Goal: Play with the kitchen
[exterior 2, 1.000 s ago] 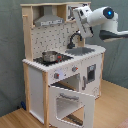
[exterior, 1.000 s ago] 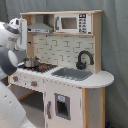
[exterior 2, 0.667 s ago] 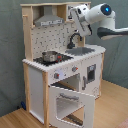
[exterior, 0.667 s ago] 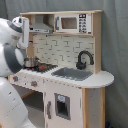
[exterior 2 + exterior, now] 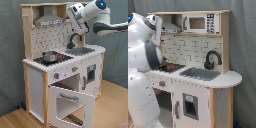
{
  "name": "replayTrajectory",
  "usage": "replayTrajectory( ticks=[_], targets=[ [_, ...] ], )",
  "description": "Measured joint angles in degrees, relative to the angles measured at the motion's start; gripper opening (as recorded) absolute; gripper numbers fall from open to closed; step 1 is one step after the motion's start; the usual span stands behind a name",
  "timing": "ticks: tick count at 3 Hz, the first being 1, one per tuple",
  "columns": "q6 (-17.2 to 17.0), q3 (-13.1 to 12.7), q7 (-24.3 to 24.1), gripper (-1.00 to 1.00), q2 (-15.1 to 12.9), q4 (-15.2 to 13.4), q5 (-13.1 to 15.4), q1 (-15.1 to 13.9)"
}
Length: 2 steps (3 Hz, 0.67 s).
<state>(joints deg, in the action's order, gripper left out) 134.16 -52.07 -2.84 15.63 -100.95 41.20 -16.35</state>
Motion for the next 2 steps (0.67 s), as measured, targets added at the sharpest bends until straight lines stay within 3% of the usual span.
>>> replayTrajectory(
  ticks=[2],
  targets=[
    [-4.84, -2.43, 4.68, 1.00, -8.16, 6.33, -0.45, 0.32]
  ],
)
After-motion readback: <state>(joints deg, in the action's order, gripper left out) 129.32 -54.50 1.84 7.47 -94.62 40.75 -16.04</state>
